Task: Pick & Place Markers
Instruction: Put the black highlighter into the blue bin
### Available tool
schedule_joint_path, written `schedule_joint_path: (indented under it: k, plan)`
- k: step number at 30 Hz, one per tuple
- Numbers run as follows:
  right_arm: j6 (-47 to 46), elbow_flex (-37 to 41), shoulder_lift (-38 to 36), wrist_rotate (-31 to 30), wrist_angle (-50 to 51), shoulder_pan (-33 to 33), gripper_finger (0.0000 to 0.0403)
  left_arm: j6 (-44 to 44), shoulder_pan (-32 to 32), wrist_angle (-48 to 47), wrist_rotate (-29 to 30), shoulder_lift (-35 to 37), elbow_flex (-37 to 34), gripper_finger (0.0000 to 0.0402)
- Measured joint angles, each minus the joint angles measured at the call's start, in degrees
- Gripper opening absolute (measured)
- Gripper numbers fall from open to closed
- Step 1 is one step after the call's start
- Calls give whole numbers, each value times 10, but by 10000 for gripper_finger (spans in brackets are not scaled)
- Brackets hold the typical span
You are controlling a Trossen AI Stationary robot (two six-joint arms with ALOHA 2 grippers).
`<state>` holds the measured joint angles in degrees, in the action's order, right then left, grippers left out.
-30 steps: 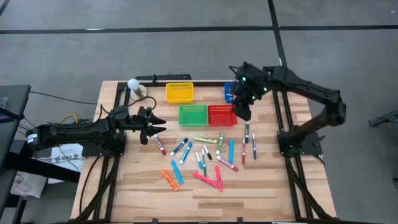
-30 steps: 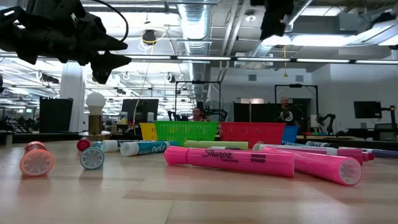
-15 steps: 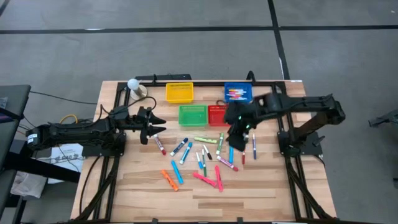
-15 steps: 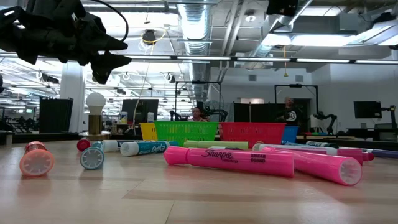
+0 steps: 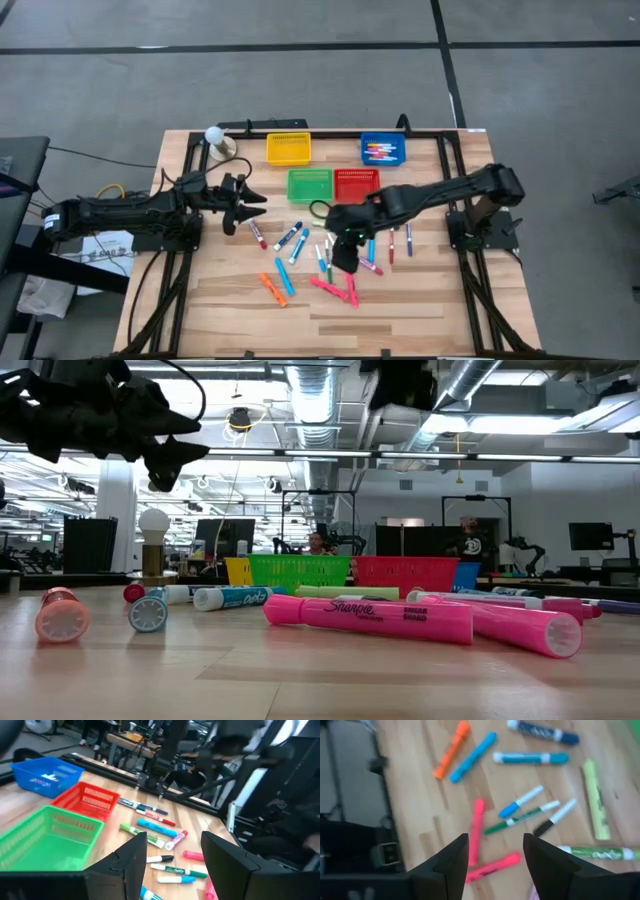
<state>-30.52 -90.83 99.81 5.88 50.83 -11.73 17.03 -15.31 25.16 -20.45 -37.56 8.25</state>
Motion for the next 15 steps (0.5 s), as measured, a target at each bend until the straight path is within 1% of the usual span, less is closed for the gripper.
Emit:
schedule_joint_path:
  k: [5, 11, 15]
  plan:
    - [2, 0, 51, 2, -9, 12, 188, 10, 11, 4, -6, 0, 0, 186]
    - [-55, -1, 100, 2, -8, 19, 185, 15, 11, 10, -6, 0, 0, 186]
    - [-81, 0, 117, -2, -6, 14, 178, 15, 11, 11, -6, 0, 0, 186]
